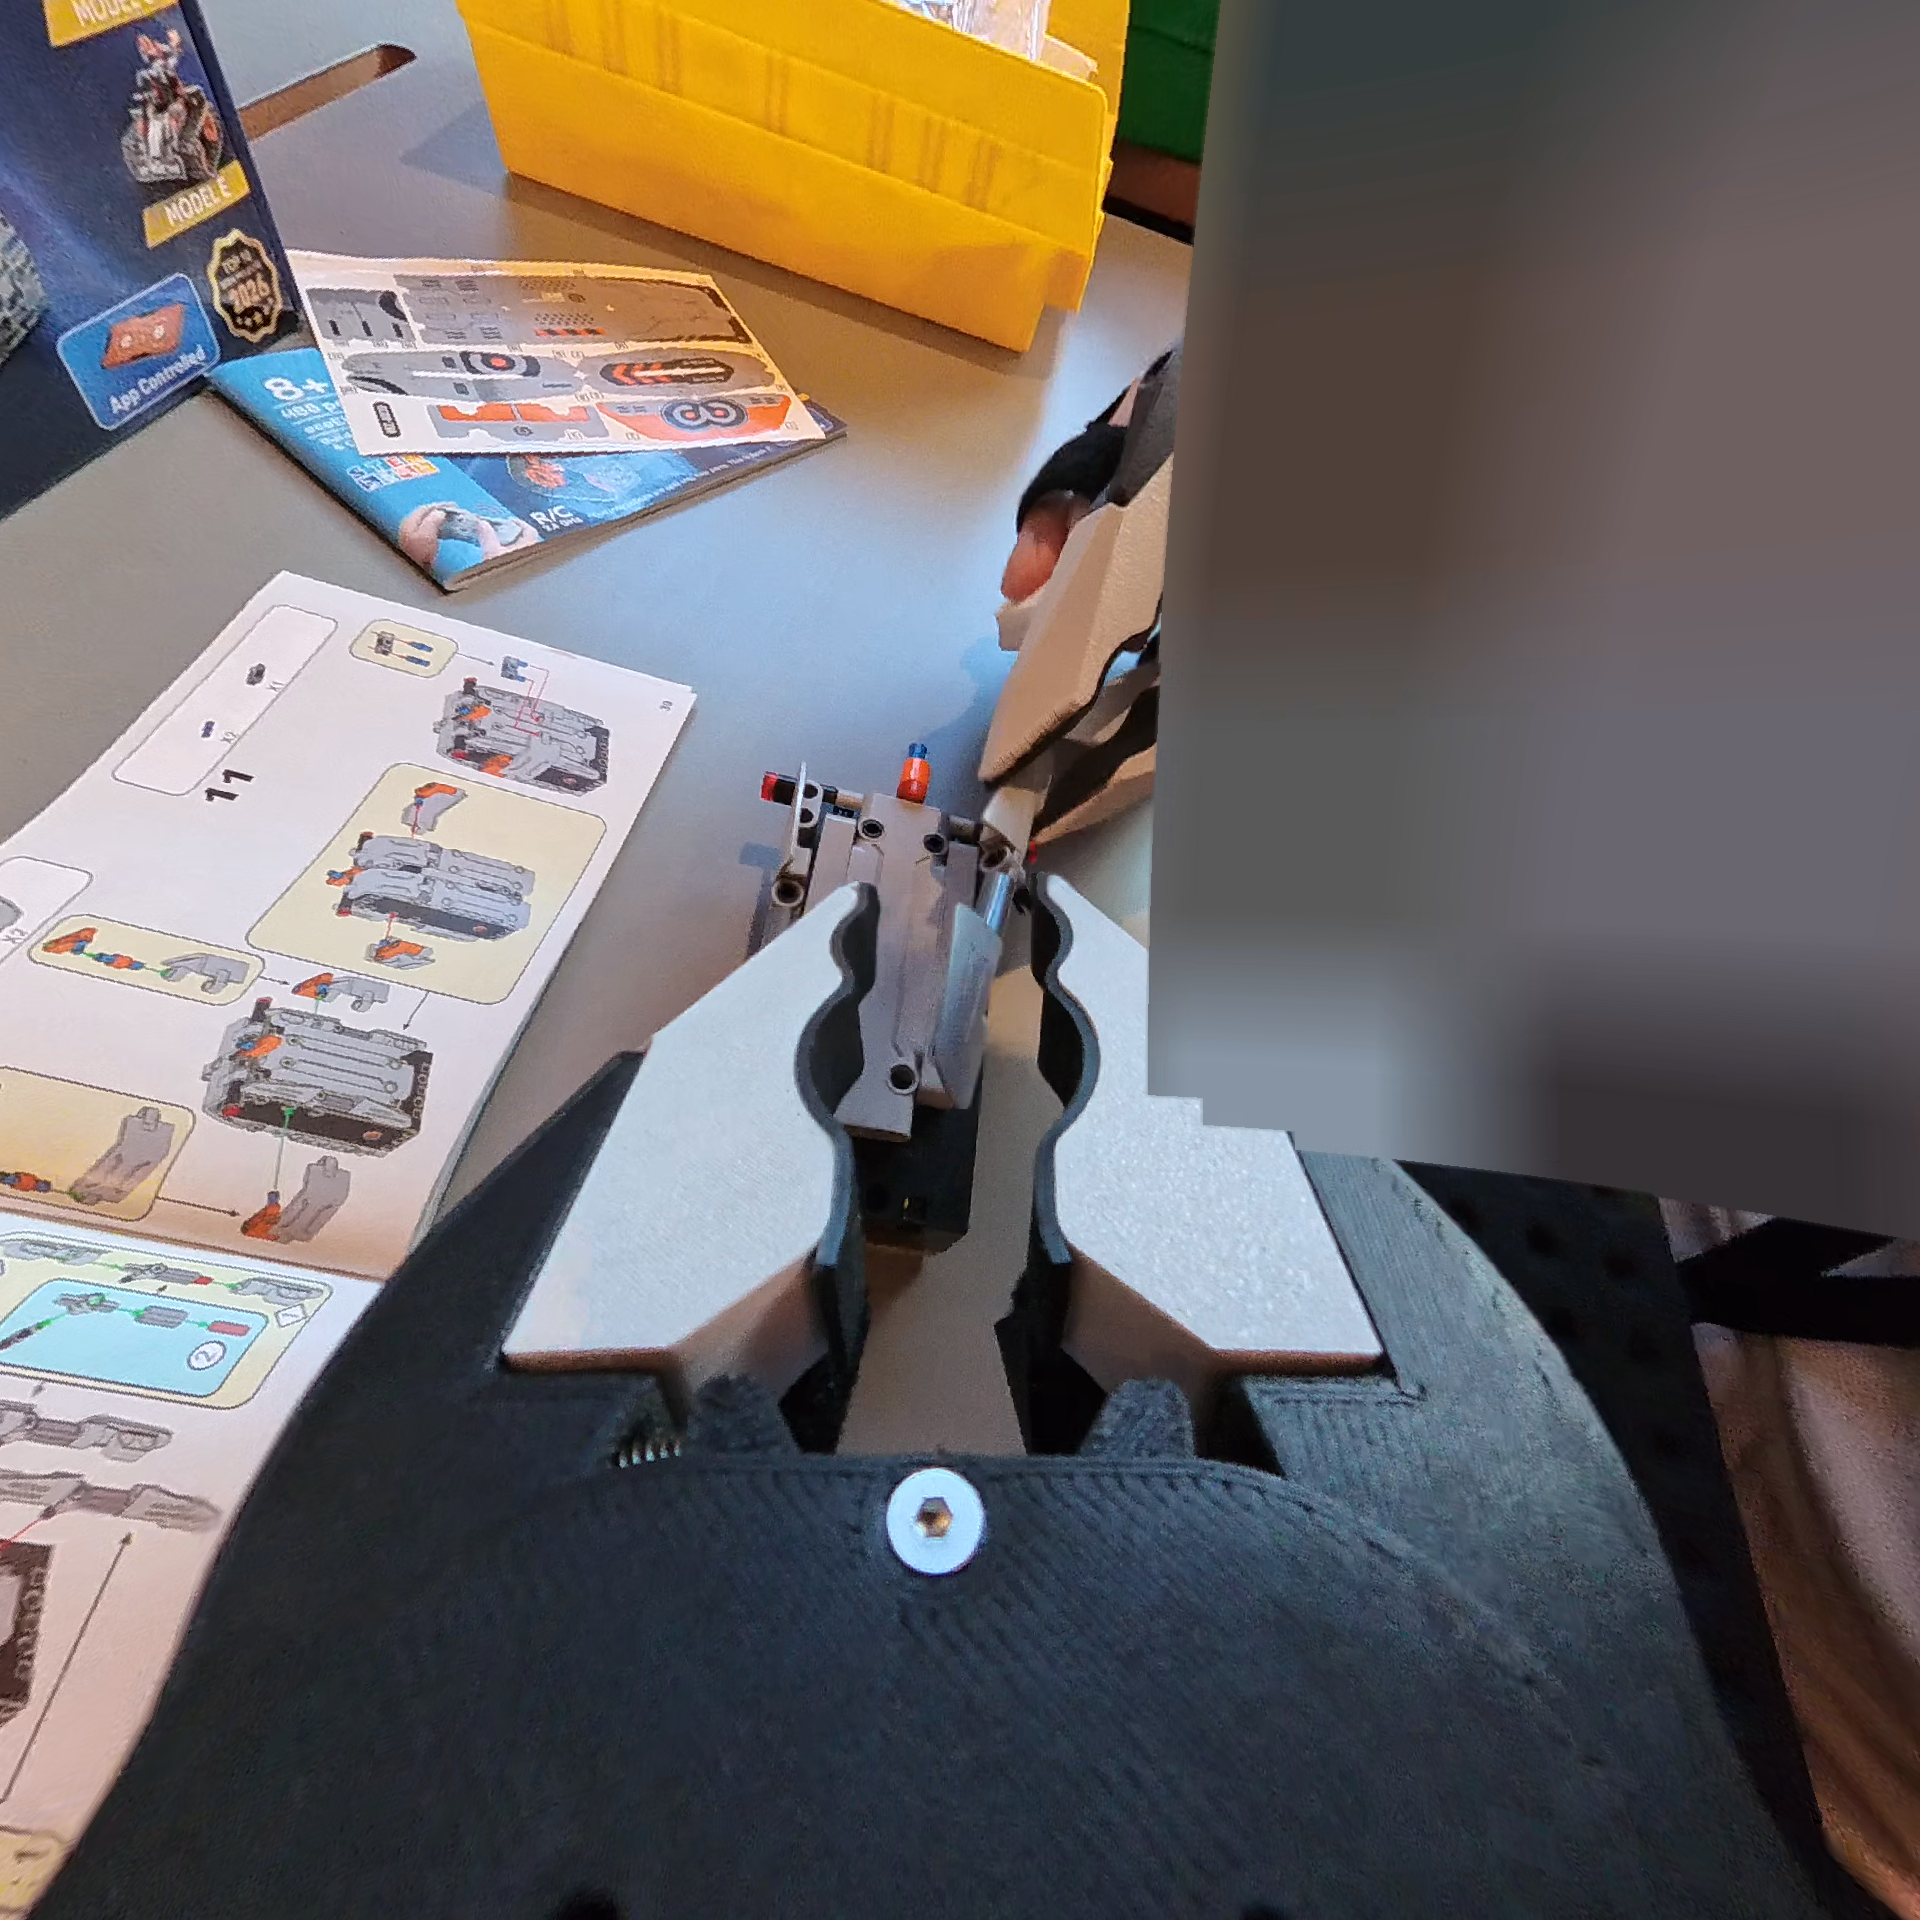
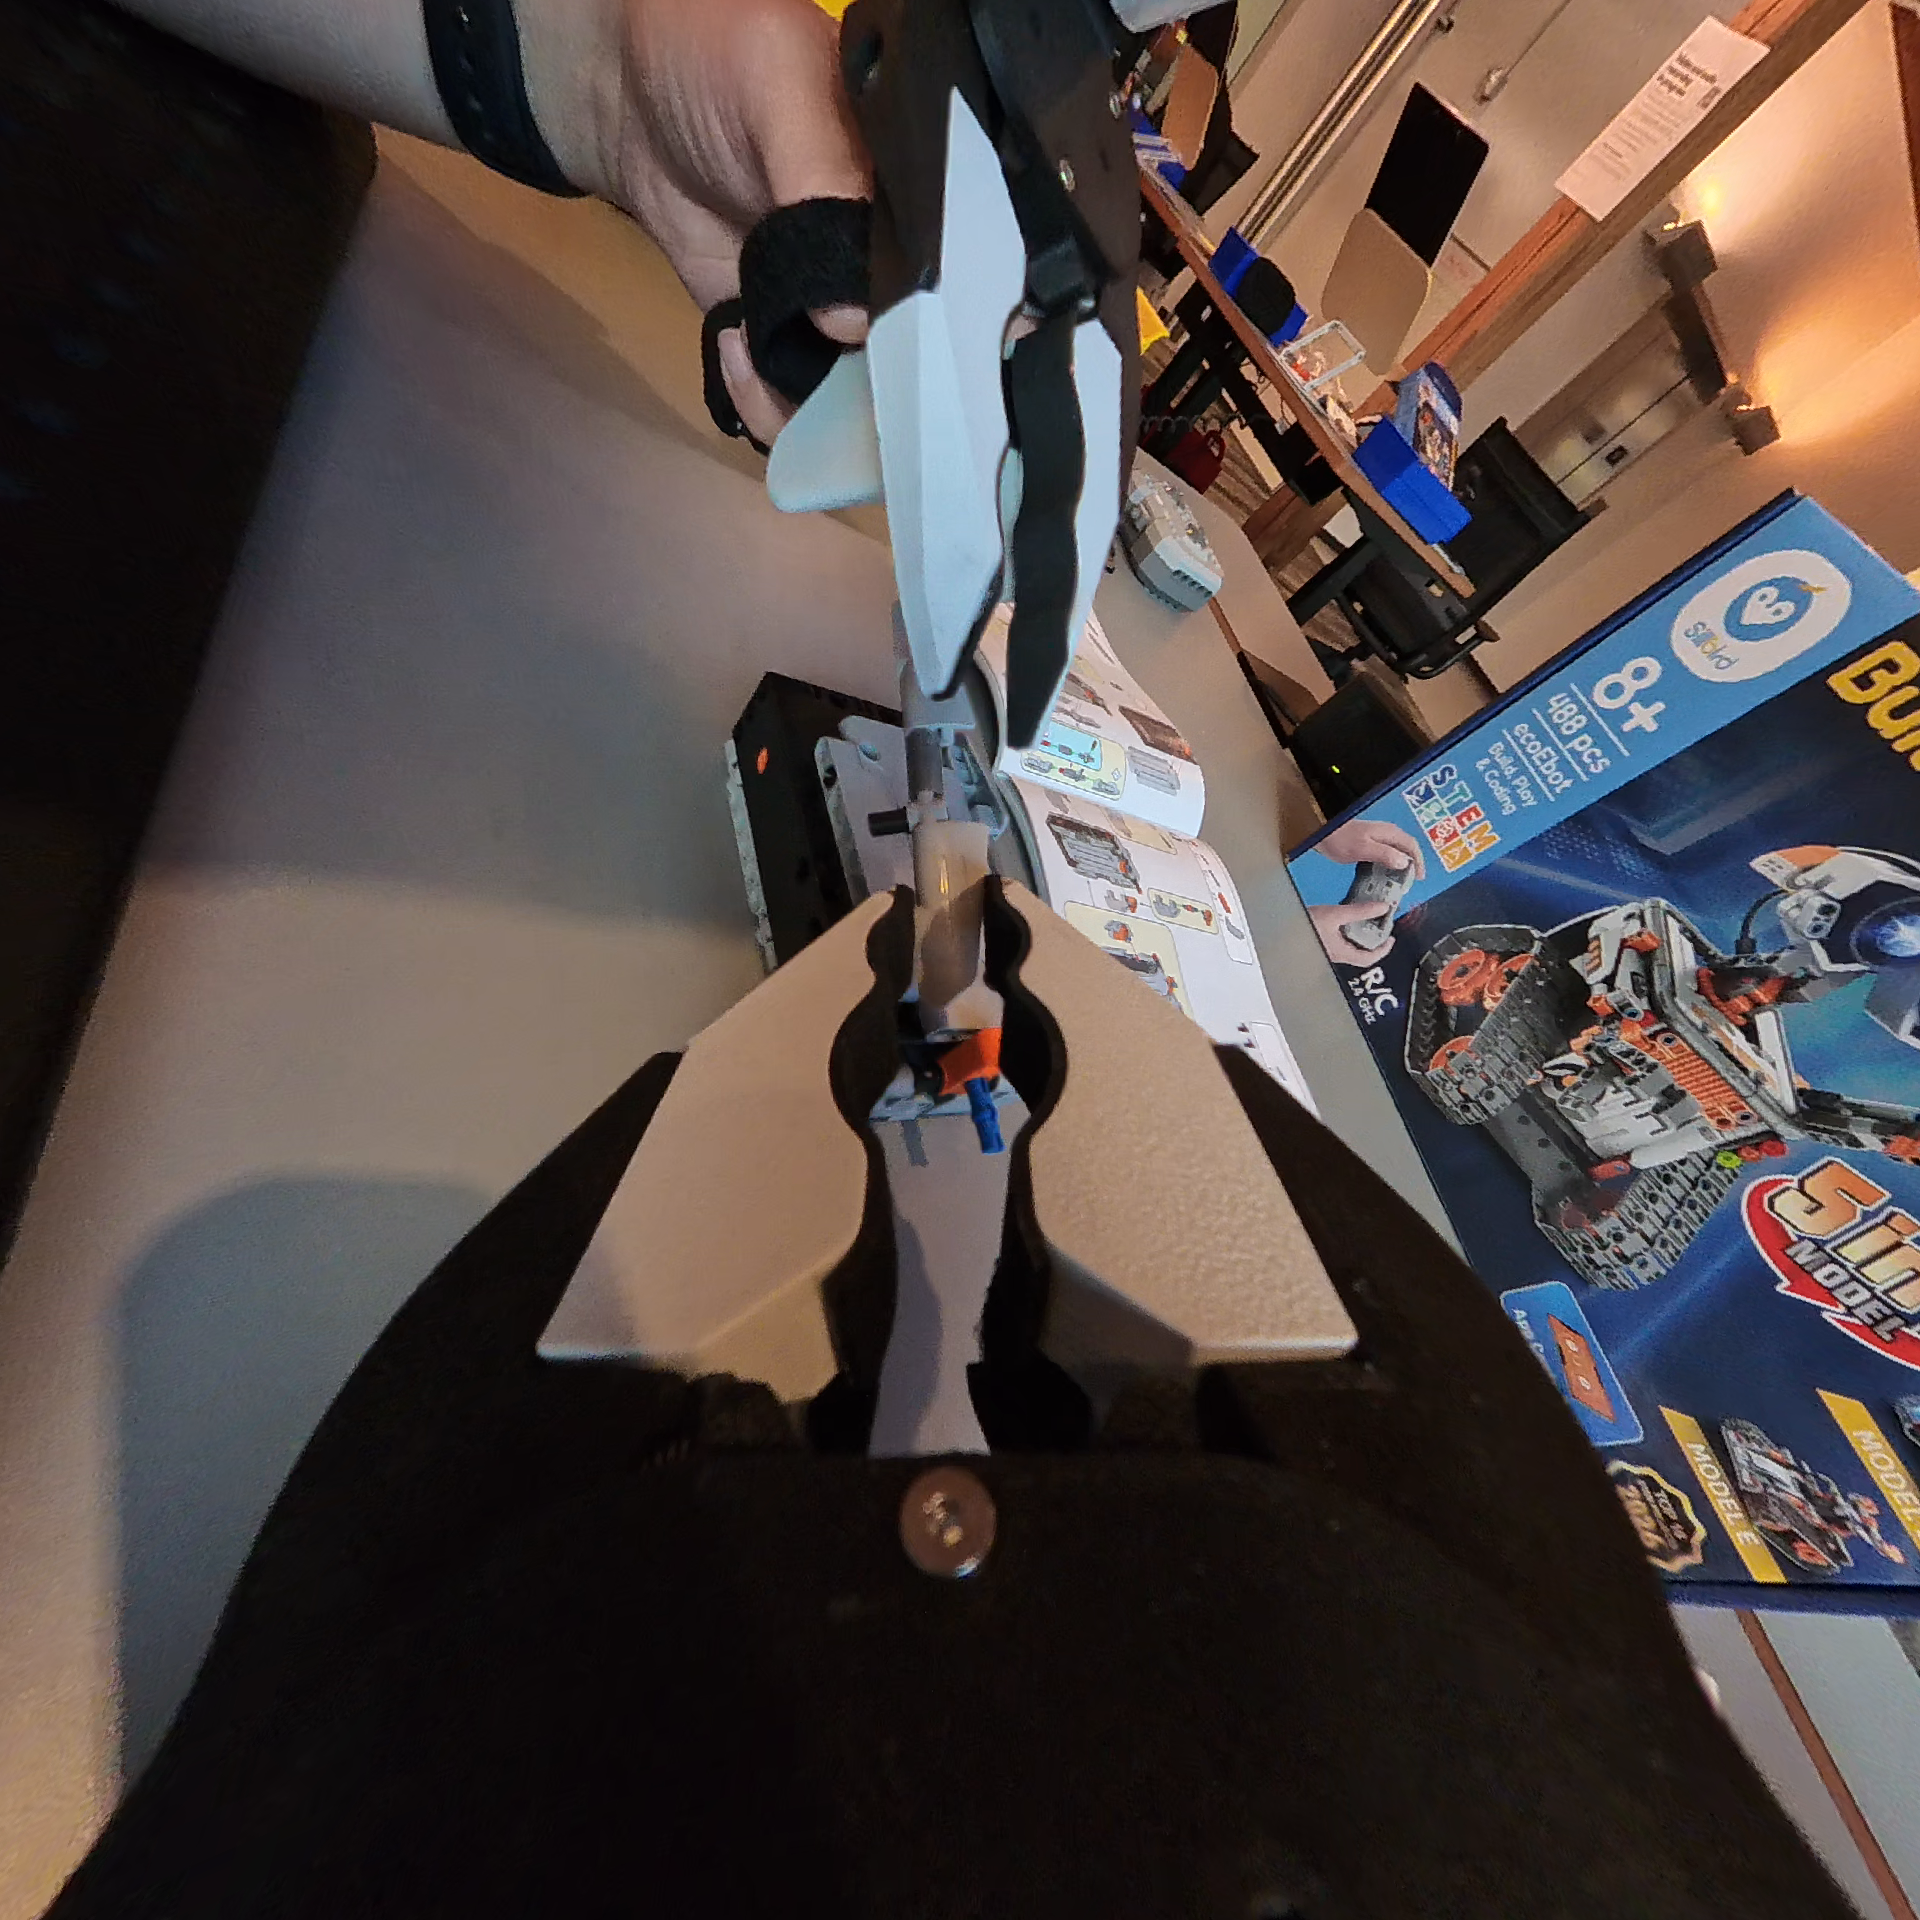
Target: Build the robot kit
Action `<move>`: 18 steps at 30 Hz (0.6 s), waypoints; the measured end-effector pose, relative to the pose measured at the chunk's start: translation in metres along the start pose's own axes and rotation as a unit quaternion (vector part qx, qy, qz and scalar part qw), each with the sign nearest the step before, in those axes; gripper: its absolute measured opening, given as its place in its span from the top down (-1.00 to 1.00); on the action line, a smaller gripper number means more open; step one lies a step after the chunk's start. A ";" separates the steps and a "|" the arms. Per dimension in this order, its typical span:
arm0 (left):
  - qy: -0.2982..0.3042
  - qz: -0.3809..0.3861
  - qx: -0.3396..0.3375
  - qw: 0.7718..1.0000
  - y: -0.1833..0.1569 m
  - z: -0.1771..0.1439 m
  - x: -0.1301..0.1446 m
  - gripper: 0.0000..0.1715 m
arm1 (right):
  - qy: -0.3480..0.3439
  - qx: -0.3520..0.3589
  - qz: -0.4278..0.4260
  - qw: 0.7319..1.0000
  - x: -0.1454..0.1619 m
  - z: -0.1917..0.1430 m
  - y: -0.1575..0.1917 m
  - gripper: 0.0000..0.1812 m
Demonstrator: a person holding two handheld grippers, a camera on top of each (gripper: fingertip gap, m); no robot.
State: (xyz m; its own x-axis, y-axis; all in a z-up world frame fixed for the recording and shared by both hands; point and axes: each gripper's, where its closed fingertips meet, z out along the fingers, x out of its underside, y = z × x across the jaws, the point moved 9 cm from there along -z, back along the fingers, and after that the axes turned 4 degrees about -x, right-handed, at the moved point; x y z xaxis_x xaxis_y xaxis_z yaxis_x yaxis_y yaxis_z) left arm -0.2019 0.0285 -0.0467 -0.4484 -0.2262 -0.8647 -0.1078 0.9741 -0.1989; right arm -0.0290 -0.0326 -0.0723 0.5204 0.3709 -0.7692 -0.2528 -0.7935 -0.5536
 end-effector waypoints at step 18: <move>0.046 -0.018 0.073 0.996 -0.026 -0.003 -0.002 0.94 | -0.095 -0.197 0.279 0.935 -0.015 -0.009 -0.011 0.64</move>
State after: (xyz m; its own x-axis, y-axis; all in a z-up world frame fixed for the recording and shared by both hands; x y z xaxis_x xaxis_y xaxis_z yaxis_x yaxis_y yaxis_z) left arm -0.2009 0.0034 -0.0388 -0.5268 -0.2533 -0.8114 0.0029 0.9540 -0.2997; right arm -0.0268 -0.0336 -0.0515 0.2340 -0.1057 -0.9665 -0.1025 -0.9912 0.0835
